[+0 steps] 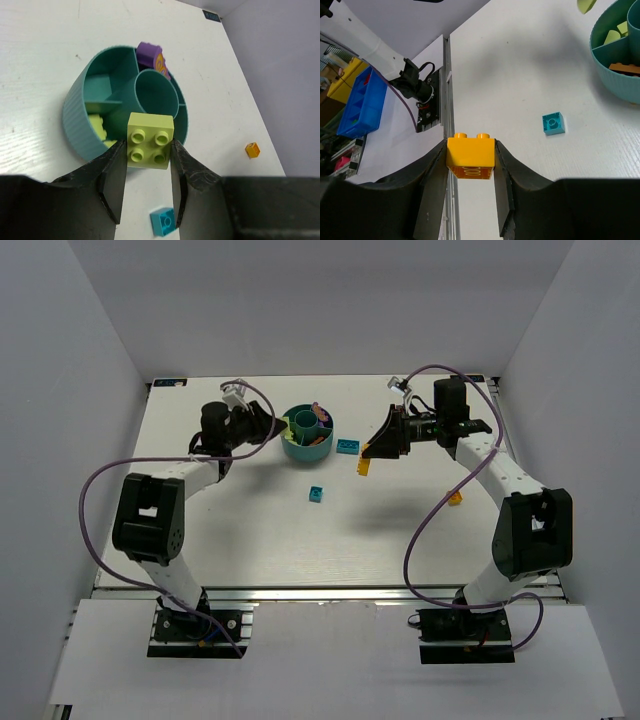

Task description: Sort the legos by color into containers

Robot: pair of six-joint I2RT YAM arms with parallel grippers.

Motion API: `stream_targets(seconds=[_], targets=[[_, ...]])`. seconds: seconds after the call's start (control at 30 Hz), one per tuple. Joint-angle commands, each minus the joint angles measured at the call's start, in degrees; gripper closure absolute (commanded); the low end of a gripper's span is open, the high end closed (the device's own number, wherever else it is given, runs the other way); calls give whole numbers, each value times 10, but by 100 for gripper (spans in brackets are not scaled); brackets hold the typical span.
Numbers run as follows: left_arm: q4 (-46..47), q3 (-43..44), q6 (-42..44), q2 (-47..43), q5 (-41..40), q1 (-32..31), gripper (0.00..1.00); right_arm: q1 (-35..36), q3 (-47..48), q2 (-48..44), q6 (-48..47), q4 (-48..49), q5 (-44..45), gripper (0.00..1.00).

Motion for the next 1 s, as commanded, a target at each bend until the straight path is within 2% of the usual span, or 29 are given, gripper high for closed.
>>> stream_targets(seconds=[0.0,0.27,0.4,0.7,0.8,0.97], targets=[[45,43,10,5,0,-8,100,1,17,-20,-15,-5,-3,100],[15,91,37,54,-19,-31,100,1,14,-18,-16,-7,-5,100],[-4,98,50,66,-26,-35,95,-1,16,-17,-15,-8,-5,100],[-26,106,59,71,-43,-36,67,-3,24,-10,-16,-10,-8,100],[-32,105,61,69,-50,-36,53,-3,27,-7,-16,-11,-9,100],[-38,107,61,66,-53,-36,42,-3,30,-6,-17,-19,-7,100]])
